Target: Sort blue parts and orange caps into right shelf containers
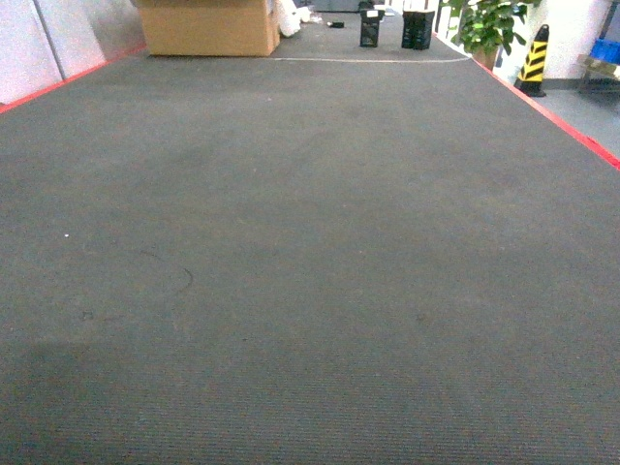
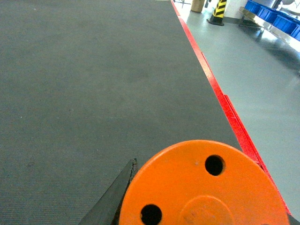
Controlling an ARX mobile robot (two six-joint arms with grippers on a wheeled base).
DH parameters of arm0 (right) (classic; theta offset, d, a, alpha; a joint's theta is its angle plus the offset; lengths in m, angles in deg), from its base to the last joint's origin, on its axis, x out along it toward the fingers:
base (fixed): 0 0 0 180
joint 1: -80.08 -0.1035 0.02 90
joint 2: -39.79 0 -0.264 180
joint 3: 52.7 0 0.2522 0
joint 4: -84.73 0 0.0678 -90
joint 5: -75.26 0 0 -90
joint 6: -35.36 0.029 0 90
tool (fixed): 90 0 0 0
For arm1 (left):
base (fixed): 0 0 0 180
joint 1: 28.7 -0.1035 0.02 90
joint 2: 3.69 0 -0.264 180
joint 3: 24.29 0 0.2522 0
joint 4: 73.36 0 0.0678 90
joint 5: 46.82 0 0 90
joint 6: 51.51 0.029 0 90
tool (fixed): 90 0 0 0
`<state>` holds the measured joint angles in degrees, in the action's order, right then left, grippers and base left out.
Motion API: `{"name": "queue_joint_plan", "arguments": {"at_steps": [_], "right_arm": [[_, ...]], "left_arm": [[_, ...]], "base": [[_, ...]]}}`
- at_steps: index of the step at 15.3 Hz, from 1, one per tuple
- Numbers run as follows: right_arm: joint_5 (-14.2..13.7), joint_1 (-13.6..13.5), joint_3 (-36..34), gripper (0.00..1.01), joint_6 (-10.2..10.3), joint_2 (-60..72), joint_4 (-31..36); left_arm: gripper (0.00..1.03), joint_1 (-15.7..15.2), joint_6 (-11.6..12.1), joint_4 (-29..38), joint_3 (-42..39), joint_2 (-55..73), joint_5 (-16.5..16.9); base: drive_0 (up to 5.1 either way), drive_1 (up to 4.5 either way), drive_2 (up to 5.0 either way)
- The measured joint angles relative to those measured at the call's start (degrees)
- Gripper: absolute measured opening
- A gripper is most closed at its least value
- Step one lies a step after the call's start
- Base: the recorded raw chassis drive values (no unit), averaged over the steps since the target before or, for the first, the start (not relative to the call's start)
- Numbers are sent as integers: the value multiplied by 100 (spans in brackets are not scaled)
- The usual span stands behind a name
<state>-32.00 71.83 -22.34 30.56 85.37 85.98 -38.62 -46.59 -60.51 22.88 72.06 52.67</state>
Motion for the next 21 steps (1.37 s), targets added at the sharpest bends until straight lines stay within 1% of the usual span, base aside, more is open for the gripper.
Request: {"name": "queue_joint_plan", "arguments": {"at_steps": [4, 18, 21], "right_arm": [[11, -4, 0, 43, 0, 2, 0], [7, 0, -2, 43, 0, 0, -4], [7, 0, -2, 43, 0, 4, -2]], "left_arm": [[44, -35, -2, -24, 0, 0, -28], [44, -4, -4, -7, 0, 0, -2], [44, -4, -2, -13, 0, 0, -2]], "base": [[0, 0, 0], [0, 0, 0], [503, -233, -233]]}}
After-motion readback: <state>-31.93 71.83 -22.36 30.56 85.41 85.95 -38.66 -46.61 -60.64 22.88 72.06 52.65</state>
